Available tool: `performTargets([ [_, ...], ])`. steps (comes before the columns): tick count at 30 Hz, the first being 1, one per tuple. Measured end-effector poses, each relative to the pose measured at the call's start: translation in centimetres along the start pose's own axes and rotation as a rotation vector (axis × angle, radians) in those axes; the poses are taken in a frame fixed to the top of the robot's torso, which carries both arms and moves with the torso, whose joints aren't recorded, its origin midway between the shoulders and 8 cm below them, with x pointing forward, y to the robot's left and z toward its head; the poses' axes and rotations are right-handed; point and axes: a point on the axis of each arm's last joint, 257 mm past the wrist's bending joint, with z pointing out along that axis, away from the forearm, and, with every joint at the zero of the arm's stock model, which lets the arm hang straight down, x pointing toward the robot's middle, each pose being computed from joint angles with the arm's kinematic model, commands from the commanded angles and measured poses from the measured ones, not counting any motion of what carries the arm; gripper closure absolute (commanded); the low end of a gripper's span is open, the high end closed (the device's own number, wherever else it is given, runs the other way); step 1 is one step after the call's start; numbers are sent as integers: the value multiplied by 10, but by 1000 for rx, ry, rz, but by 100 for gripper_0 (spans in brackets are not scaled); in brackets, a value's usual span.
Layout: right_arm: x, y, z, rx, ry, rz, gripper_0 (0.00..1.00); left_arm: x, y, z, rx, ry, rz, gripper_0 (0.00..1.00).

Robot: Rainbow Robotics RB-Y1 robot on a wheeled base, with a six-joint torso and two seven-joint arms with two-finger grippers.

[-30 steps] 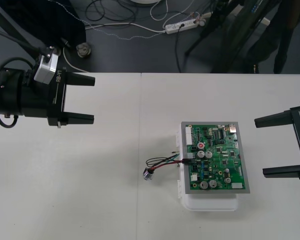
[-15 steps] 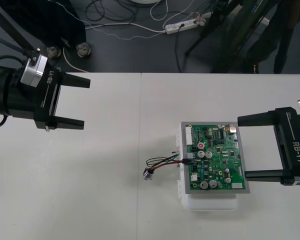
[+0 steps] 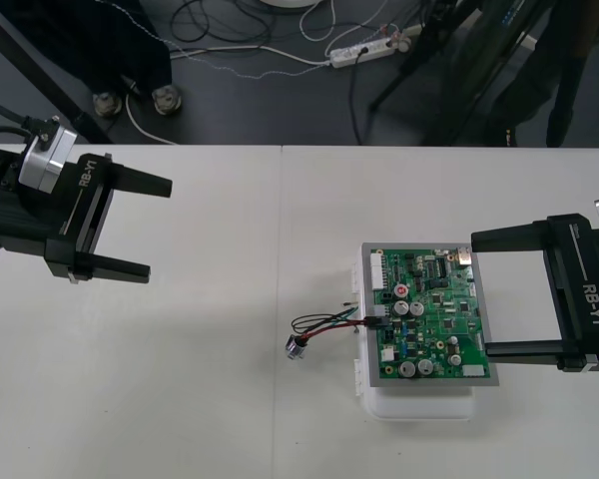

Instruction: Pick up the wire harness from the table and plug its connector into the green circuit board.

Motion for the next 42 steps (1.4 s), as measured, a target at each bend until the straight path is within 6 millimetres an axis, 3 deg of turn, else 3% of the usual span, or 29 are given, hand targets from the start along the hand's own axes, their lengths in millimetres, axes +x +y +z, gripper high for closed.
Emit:
performTargets([
  [42,2,-2,-1,3,-3,13,0,5,-4,0,3,-1,-18,0],
])
